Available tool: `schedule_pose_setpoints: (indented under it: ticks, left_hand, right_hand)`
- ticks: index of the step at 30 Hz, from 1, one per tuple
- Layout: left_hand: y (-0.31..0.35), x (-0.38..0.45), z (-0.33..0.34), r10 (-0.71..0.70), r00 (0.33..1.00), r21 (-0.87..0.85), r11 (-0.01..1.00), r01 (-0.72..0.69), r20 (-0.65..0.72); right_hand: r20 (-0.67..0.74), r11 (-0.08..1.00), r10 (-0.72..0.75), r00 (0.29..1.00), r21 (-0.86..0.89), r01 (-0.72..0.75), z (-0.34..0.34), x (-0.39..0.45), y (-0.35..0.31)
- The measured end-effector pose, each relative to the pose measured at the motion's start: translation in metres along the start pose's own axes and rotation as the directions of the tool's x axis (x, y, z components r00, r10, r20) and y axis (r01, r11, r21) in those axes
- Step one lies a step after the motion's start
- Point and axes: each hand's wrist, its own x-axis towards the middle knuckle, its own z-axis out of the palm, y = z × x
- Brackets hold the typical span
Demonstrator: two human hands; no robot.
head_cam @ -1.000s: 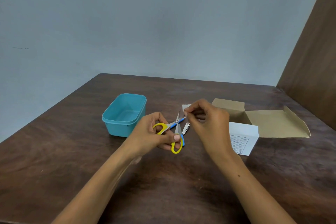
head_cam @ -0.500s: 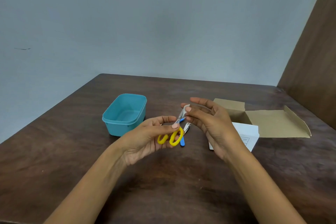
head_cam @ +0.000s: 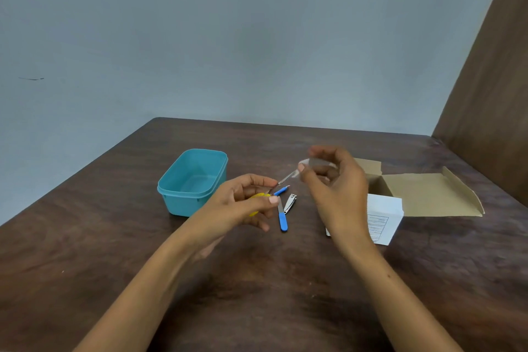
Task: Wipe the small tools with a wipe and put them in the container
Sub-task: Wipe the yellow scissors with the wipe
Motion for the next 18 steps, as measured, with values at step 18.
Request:
schedule_pose_setpoints:
  ticks: [18]
  left_hand:
    - [-0.006, 0.007, 0.006, -0.136, 0.981, -0.621, 0.760, 0.192, 0.136]
  right_hand:
    - [0.418, 0.817, -0.407, 0.813, -0.232, 0.528, 0.012, -0.010, 0.015]
